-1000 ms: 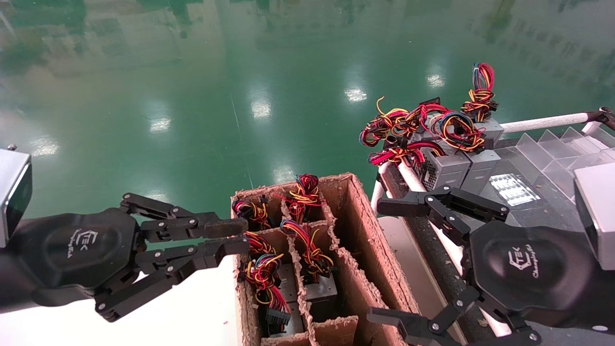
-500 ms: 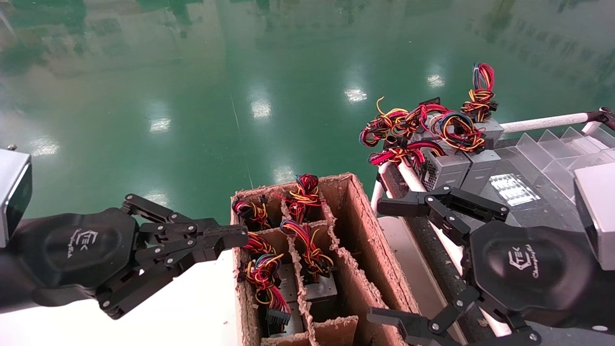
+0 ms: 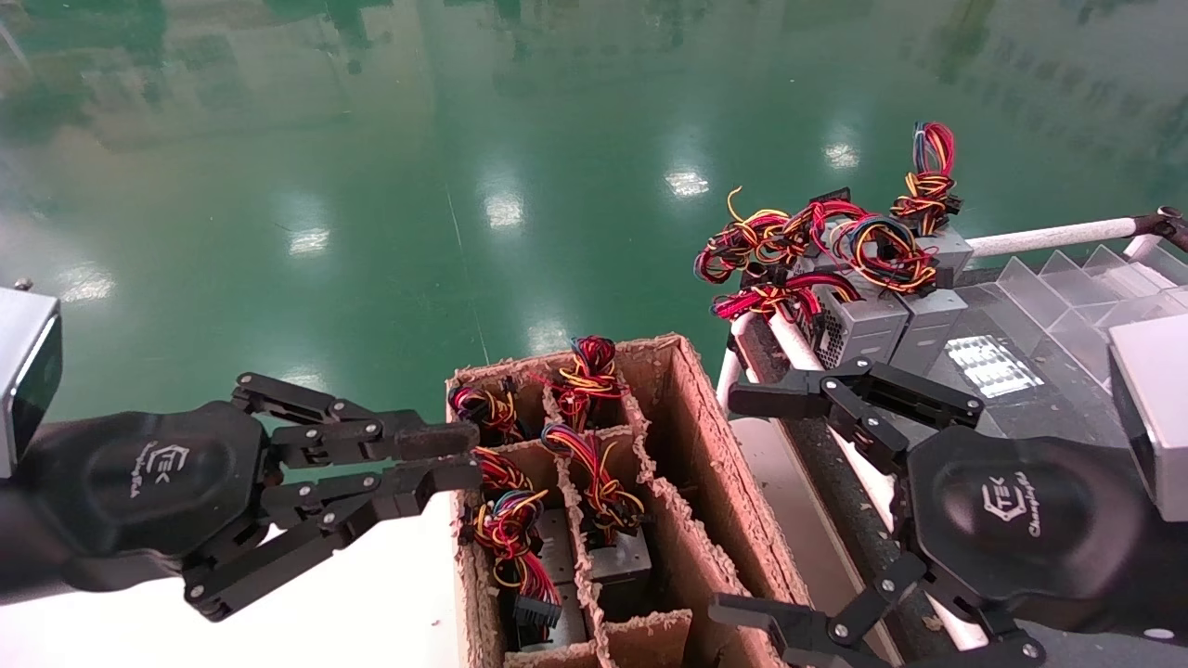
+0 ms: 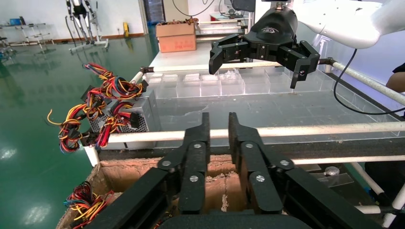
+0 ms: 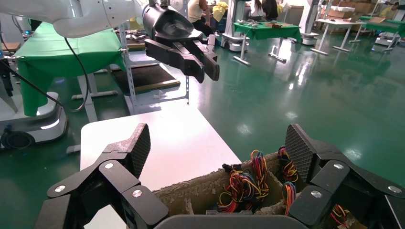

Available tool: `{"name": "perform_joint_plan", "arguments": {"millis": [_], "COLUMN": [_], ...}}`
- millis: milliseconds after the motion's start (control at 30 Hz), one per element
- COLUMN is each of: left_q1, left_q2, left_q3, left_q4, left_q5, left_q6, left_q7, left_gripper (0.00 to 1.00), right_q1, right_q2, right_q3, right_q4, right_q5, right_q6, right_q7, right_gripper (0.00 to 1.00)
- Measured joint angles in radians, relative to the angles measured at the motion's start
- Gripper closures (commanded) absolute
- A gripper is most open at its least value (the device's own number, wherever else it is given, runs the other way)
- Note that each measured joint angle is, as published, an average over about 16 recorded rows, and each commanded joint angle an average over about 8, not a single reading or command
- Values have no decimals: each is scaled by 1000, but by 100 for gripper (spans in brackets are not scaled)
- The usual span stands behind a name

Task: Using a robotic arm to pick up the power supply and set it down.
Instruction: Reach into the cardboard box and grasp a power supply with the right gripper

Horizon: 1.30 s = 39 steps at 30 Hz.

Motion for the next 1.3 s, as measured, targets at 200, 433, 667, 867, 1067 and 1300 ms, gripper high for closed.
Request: {"name": "perform_joint_plan", "arguments": {"millis": [200,433,667,867,1067,1300], "left_q1": [0,0,0,0,0,0], "left_q2": [0,0,0,0,0,0], "left_q3": [0,0,0,0,0,0], "left_q4": [0,0,0,0,0,0], "left_q5": [0,0,0,0,0,0], "left_q6": [0,0,0,0,0,0], "left_q7": [0,0,0,0,0,0], "left_gripper": [0,0,0,0,0,0], "right_q1": [0,0,3,22,81,198], "right_q2": [0,1,-2,-23,-86,-220], "right_q3": [0,-2,-15,-53,-127,-238], "right_q4": [0,-2,-6,-8,-31,-123], "right_q5": [0,-12,-55,-142,-278,-465], "right_q6": [0,10,49,103,150,188], "right_q7": [0,1,12,41,96,159], "right_gripper": [0,0,0,0,0,0]}}
